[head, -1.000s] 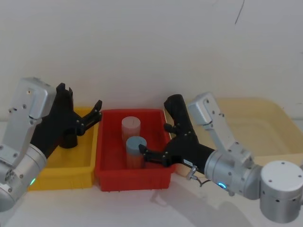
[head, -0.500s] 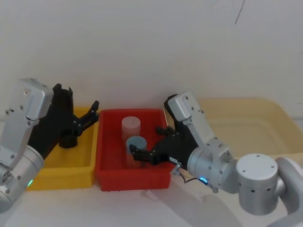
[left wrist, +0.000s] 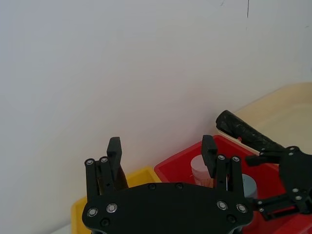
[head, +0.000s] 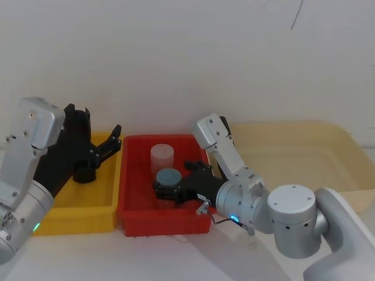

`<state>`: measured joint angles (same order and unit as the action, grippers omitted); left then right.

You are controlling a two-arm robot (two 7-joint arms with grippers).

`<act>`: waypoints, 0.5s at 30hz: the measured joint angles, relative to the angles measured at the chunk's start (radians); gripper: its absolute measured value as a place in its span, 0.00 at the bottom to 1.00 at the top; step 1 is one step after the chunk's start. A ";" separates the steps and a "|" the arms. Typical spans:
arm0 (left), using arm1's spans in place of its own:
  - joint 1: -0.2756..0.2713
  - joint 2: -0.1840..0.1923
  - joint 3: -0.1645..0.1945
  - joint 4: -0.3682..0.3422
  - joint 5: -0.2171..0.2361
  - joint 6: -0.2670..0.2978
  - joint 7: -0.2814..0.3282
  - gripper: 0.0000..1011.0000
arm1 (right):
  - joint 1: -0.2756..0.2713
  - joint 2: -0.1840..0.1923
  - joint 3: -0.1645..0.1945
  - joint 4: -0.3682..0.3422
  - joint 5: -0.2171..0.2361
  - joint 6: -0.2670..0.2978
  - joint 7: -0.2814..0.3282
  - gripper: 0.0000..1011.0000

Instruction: Pick up the garbage bag with the one hand and transfer it to the other hand.

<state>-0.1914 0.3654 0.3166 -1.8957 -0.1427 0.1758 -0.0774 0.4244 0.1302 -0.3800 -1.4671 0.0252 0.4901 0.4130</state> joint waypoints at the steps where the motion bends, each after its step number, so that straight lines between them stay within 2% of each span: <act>1: 0.000 0.000 0.000 0.000 0.000 0.000 0.000 0.99 | 0.004 -0.002 -0.002 0.007 -0.001 0.001 -0.002 0.99; 15: 0.001 0.001 -0.001 -0.001 0.000 0.001 0.001 0.99 | 0.050 -0.028 -0.025 0.090 -0.013 0.008 -0.039 0.99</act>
<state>-0.1901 0.3660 0.3157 -1.8971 -0.1423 0.1767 -0.0760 0.4746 0.1019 -0.4052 -1.3772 0.0121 0.4986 0.3739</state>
